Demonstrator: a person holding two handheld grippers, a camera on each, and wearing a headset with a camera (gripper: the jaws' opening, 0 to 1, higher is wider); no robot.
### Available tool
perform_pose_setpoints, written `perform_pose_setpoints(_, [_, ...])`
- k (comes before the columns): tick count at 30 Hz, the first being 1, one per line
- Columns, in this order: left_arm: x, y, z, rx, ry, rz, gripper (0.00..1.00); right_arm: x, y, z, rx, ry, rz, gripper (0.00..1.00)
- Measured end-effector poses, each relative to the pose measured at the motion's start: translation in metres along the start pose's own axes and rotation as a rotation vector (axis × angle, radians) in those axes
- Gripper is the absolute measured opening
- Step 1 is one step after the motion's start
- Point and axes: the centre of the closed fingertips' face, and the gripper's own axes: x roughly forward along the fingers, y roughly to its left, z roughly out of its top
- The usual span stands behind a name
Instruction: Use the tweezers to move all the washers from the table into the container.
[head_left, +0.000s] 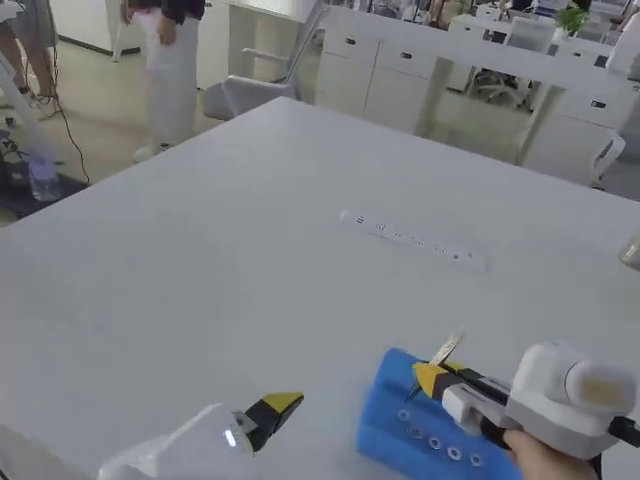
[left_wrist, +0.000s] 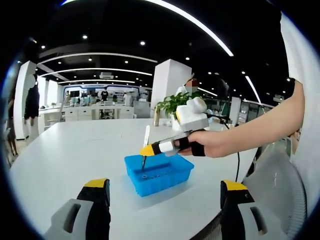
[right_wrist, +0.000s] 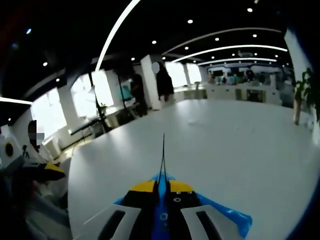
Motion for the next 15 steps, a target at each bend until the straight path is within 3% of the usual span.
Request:
perform_pose_setpoints(5, [0.0,-0.001,0.0,0.003,0.002,-0.003,0.93,-0.022,-0.002,0.021,0.004,-0.069,-0.004,0.04])
perform_pose_setpoints(9, [0.0,0.0,0.0,0.001,0.006,0.001,0.92,-0.045,0.003,0.029,-0.019,-0.092,0.009,0.04])
perform_pose_setpoints(15, [0.0,0.001,-0.002,0.002,0.017,0.006,0.91,-0.08,0.014,0.022,-0.019,-0.105,0.023,0.04])
